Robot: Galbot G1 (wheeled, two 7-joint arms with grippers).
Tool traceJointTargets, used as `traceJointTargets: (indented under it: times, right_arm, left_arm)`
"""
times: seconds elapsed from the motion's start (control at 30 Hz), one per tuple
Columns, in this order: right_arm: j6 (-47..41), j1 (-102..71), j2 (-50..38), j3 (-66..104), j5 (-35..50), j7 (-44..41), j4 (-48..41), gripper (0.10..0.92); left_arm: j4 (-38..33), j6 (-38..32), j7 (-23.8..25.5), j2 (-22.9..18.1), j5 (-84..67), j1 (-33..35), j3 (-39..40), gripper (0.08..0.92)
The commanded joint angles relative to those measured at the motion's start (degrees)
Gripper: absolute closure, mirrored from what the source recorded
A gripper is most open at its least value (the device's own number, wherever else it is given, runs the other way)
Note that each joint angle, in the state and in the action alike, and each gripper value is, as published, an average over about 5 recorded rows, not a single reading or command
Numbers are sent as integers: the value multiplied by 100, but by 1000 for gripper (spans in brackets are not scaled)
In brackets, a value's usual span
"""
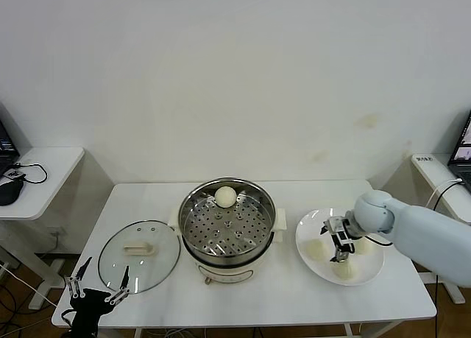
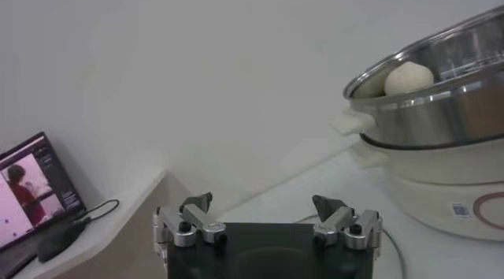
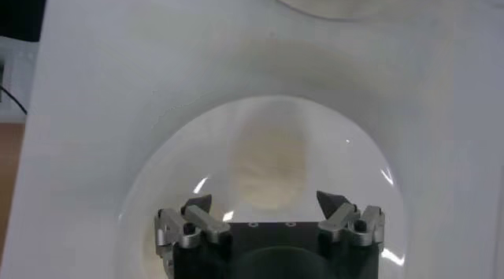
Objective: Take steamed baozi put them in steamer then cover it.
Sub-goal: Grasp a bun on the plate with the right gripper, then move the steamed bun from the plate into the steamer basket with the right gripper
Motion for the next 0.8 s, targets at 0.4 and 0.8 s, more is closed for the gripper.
traceJointTargets:
  times: [0.4, 0.8]
  right_arm:
    - [-22, -160, 487, 192, -58, -163, -546, 371]
    - [-98, 1004, -184, -34, 270, -547, -29, 426]
  left_arm:
    - [6, -6, -3, 7, -14, -3, -50, 177]
    - [-5, -23, -11, -12, -35, -4, -57, 177]
